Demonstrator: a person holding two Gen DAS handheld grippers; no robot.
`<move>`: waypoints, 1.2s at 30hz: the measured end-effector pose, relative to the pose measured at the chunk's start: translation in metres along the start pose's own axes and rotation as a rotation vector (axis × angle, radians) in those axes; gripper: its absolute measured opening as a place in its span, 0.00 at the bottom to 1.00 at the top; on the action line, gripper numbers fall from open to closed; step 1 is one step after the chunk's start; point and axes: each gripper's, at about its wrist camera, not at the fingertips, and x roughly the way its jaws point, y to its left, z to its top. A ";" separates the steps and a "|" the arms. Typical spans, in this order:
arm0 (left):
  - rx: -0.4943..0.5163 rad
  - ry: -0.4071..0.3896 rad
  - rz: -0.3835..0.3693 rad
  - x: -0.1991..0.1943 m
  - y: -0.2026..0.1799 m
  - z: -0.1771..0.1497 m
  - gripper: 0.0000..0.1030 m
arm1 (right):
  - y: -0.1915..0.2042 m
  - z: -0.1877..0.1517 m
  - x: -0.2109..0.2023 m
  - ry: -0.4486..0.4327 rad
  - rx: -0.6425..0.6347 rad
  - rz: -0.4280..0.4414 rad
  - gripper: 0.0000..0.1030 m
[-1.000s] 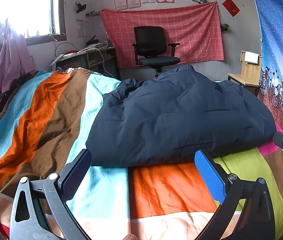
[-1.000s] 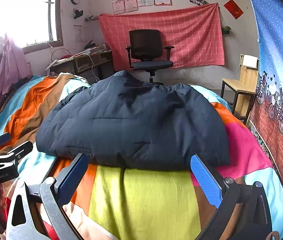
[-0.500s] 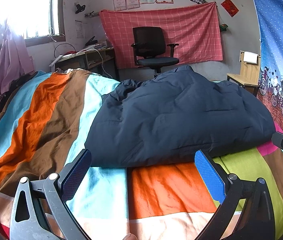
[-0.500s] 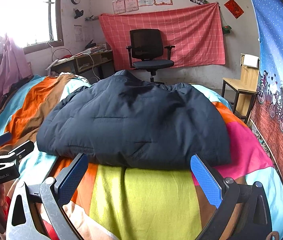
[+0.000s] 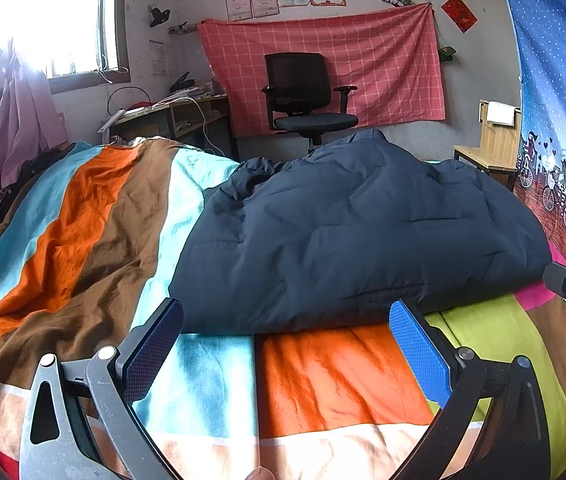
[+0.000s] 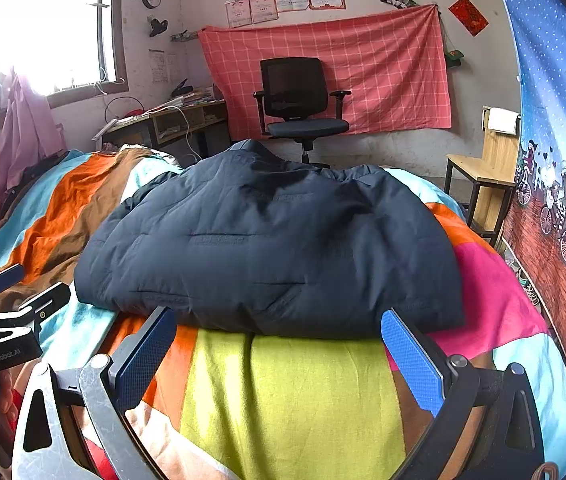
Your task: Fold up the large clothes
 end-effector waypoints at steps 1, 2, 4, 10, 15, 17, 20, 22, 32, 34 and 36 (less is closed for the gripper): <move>0.000 -0.001 0.000 0.000 0.000 0.000 0.98 | 0.000 0.000 0.000 0.000 -0.001 0.000 1.00; 0.000 -0.001 0.000 0.001 0.000 0.001 0.98 | 0.000 0.000 0.000 0.000 -0.001 0.000 1.00; 0.001 0.000 0.001 0.000 0.000 0.000 0.98 | 0.001 0.000 0.000 0.000 -0.001 0.002 1.00; 0.000 -0.002 -0.001 0.000 0.001 0.000 0.98 | 0.002 -0.001 0.000 0.001 0.000 0.001 1.00; 0.001 -0.002 -0.001 0.000 0.000 0.000 0.98 | 0.002 -0.001 0.000 -0.001 -0.001 0.000 1.00; 0.001 -0.003 -0.001 0.000 0.000 0.000 0.98 | 0.001 0.000 0.000 0.000 0.001 0.001 1.00; 0.001 -0.003 -0.001 0.000 0.000 0.000 0.98 | 0.002 0.000 0.000 0.001 0.001 0.003 1.00; 0.000 -0.003 -0.001 0.000 0.000 0.000 0.98 | 0.002 0.000 0.000 0.001 0.000 0.002 1.00; 0.002 -0.005 -0.004 0.001 0.001 0.002 0.98 | 0.003 -0.001 0.000 0.004 0.003 0.003 1.00; 0.002 -0.002 -0.005 0.001 0.001 0.001 0.98 | 0.003 -0.001 0.000 0.002 0.002 0.003 1.00; 0.003 -0.002 -0.005 0.001 0.001 0.002 0.98 | 0.004 -0.001 0.000 0.003 0.001 0.005 1.00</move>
